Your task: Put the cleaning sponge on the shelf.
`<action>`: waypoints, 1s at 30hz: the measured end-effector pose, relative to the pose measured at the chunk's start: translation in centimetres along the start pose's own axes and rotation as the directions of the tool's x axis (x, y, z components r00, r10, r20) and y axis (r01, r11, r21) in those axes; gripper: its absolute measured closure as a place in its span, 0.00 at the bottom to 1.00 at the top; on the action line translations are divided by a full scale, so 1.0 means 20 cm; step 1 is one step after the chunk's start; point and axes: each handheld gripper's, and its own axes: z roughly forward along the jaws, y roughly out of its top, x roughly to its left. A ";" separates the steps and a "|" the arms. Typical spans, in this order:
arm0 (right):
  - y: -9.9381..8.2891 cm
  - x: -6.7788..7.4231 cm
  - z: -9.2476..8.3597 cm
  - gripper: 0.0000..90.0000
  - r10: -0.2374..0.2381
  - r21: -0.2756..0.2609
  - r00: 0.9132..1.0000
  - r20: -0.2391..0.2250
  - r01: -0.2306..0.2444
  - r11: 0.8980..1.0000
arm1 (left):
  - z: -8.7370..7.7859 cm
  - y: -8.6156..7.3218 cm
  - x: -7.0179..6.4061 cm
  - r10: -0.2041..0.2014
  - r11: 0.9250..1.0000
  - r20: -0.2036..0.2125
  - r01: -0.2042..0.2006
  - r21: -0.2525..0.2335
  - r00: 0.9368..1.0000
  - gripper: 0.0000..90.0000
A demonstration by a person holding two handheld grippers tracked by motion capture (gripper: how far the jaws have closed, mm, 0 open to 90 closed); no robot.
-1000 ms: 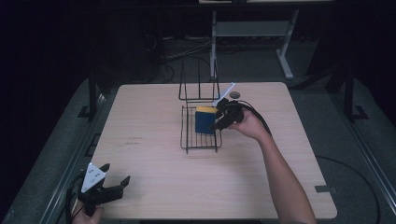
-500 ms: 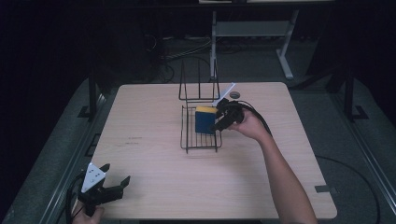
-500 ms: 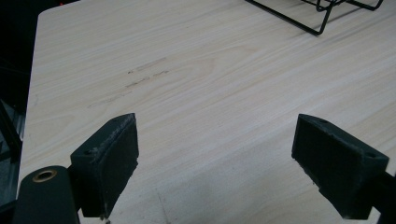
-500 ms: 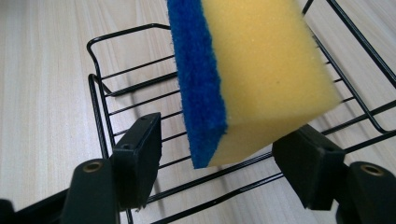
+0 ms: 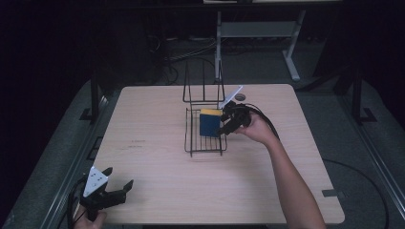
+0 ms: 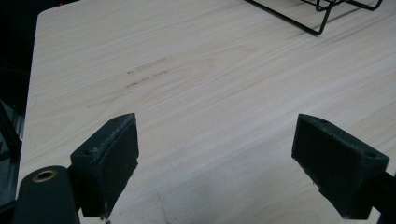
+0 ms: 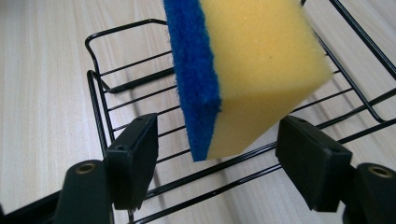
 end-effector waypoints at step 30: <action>-0.10 0.02 -0.09 0.28 0.025 -0.006 1.000 0.018 -0.025 1.000 | 0.01 0.00 -0.01 0.003 1.000 0.007 -0.003 0.004 1.000 0.16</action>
